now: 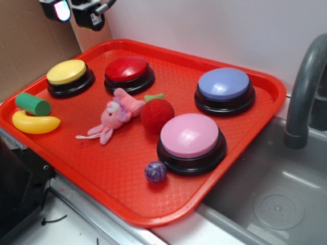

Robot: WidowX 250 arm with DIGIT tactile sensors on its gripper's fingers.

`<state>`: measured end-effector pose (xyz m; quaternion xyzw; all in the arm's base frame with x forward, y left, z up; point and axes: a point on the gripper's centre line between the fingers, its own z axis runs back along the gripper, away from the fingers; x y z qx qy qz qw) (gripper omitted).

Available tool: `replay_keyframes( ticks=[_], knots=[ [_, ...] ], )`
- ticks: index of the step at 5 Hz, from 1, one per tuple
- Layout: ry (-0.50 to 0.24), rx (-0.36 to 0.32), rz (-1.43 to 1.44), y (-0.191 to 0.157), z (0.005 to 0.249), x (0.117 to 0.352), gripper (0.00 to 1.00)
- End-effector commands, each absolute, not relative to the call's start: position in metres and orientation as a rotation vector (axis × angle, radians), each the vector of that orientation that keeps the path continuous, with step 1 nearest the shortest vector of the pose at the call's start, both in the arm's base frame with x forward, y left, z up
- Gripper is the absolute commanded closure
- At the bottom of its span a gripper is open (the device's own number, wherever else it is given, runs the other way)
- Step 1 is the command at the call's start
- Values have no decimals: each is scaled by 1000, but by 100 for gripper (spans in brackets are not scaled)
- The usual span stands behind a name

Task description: Push the red button.

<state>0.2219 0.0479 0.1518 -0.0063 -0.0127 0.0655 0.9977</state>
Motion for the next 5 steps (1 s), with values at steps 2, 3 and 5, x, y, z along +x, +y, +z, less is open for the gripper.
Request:
replay_keyframes(
  ticks=[2,3,5],
  knots=[
    [-80,16,156,53,189,216,0],
    [-87,30,166,50,196,210,0],
    [-93,49,173,46,204,205,0]
  ],
)
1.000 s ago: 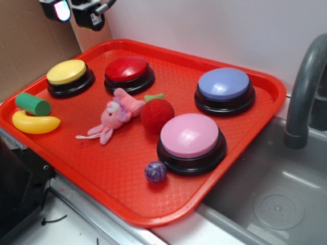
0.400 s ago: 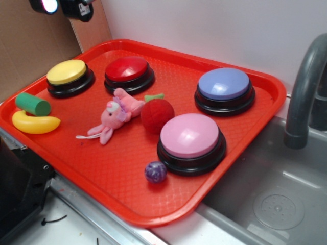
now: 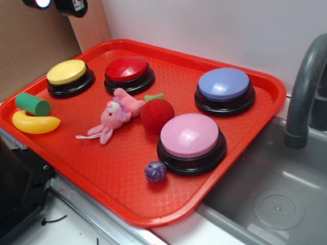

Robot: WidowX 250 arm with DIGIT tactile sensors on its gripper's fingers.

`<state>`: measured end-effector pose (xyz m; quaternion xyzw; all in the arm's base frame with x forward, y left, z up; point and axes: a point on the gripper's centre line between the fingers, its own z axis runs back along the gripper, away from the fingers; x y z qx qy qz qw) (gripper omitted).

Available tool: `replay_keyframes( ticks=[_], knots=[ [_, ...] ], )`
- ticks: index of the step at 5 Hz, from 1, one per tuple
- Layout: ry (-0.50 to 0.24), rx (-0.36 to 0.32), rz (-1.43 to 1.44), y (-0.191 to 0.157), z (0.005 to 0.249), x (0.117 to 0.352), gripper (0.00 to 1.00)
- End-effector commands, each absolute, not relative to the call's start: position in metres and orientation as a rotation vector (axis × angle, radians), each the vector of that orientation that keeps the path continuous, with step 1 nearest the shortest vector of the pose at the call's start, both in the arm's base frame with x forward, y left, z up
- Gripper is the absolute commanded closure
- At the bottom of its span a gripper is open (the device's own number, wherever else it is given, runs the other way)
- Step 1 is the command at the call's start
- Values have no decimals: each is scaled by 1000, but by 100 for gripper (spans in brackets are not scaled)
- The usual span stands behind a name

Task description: Push the red button.

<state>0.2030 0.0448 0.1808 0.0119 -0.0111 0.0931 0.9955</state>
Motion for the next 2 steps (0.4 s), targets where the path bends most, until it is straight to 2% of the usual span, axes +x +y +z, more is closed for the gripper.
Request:
replay_keyframes(
  ticks=[1,2],
  knots=[
    [-92,52,165,44,207,204,0],
    [-115,46,159,40,212,199,0]
  ],
)
